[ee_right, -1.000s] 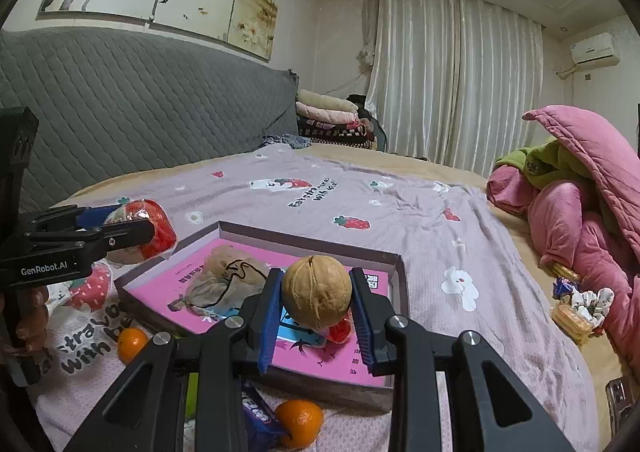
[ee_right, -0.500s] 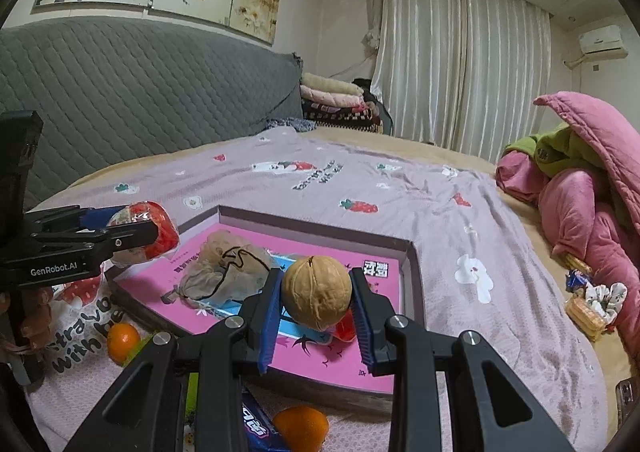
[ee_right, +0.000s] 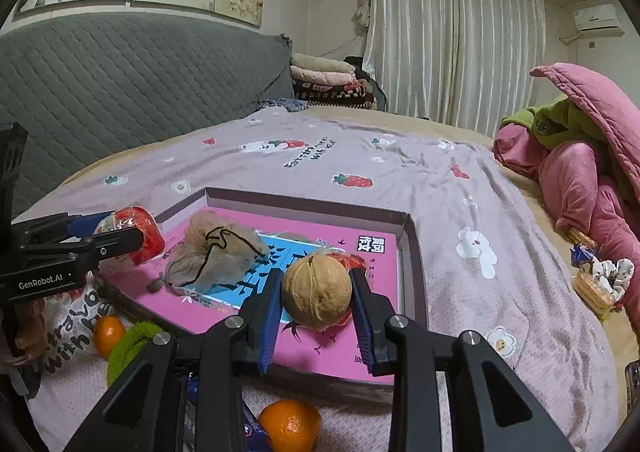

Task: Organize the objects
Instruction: 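Lift and carry the walnut and white egg toward the grey tray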

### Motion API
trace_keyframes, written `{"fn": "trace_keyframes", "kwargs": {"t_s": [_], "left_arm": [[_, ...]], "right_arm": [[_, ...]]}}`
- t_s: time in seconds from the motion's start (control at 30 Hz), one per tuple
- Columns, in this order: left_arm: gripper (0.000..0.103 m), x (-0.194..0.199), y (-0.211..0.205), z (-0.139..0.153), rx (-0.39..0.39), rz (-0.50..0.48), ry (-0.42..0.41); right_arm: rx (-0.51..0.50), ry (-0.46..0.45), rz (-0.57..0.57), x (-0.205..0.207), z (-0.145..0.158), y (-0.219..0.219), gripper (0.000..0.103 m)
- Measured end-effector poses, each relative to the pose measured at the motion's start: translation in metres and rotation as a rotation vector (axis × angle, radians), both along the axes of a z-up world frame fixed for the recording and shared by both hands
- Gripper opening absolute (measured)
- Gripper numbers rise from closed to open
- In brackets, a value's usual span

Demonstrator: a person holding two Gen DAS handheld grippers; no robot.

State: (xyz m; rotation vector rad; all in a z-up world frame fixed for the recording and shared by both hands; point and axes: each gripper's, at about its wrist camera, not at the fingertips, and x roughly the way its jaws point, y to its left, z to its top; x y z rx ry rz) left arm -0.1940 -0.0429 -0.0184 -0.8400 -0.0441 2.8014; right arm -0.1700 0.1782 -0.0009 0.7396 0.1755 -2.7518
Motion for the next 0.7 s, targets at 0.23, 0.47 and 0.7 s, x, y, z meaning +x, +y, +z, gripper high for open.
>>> {"fn": "trace_keyframes", "kwargs": {"t_s": [0.23,0.47,0.7], "left_arm": [[0.056,-0.006,-0.002,-0.009,-0.001,0.012,-0.037],[0.056,-0.009,-0.004,-0.014,0.0,0.022,-0.062],[0.056,-0.011,-0.005,-0.015,0.0,0.026,-0.072]], "right_arm": [[0.011,-0.05,-0.003,-0.006,-0.008,-0.001,0.033],[-0.004,-0.079,-0.004,-0.009,-0.012,0.002,0.033],[0.001,-0.106,0.005,-0.013,-0.015,0.0,0.033]]}}
